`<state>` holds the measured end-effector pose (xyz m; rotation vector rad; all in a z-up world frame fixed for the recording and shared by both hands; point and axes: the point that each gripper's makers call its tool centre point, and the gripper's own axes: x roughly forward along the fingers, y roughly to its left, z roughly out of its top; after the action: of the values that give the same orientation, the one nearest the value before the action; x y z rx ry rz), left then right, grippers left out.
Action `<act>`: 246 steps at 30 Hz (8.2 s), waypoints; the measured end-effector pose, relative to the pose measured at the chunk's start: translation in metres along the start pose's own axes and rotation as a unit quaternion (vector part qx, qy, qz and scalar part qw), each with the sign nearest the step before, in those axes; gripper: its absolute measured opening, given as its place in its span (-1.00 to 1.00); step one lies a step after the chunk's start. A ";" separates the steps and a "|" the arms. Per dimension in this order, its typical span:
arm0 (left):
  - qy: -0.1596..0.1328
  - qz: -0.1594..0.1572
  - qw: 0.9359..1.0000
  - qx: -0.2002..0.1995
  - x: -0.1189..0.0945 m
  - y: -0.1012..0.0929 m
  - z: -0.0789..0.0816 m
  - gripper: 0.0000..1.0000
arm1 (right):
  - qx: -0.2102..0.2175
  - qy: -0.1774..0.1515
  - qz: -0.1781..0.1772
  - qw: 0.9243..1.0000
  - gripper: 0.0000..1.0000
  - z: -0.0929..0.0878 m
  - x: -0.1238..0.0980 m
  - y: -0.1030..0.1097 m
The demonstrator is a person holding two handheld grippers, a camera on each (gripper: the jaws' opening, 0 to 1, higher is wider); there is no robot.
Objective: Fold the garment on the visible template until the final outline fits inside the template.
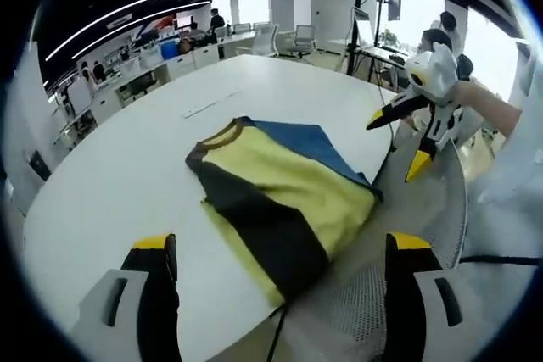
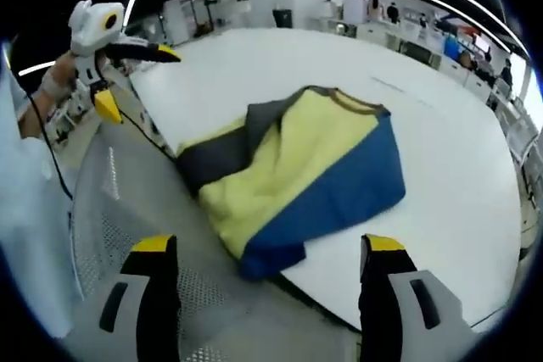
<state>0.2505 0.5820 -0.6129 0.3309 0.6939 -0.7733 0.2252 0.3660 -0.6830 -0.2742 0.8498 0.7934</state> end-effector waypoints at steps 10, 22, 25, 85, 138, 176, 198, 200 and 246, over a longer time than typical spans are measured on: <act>0.005 0.009 1.000 -0.005 -0.002 0.005 -0.004 0.99 | -0.018 0.044 0.034 0.998 0.01 -0.014 0.011 0.013; 0.009 0.011 1.000 -0.011 -0.006 0.007 -0.006 0.99 | -0.031 0.090 0.063 0.993 -0.18 -0.029 0.020 0.022; 0.012 0.010 1.000 -0.010 -0.006 0.006 -0.008 0.99 | -0.035 0.102 0.074 0.991 -0.13 -0.034 0.022 0.027; 0.014 0.032 0.999 -0.041 -0.015 0.003 -0.012 0.99 | -0.055 0.105 0.031 0.992 -0.94 -0.046 0.025 -0.019; 0.017 0.047 0.997 -0.056 -0.019 0.000 -0.007 0.99 | 0.119 0.016 -0.083 0.989 -0.94 -0.046 -0.052 -0.160; 0.020 0.050 0.996 -0.067 -0.018 0.003 -0.015 0.96 | 0.171 0.014 -0.168 0.971 -0.94 -0.095 -0.114 -0.229; 0.028 0.047 0.996 -0.065 -0.016 0.001 -0.013 0.94 | 0.216 0.024 -0.197 0.956 -0.94 -0.121 -0.131 -0.279; 0.028 0.048 0.996 -0.065 -0.016 0.002 -0.013 0.94 | 0.223 0.020 -0.202 0.953 -0.94 -0.121 -0.133 -0.285; 0.060 0.065 0.992 -0.090 -0.013 -0.002 -0.021 0.93 | 0.256 0.075 -0.236 0.934 -0.94 -0.159 -0.090 -0.387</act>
<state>0.2333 0.5981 -0.6192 0.2577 0.8416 -0.5666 0.3779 -0.0277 -0.7504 -0.0655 1.0508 0.0879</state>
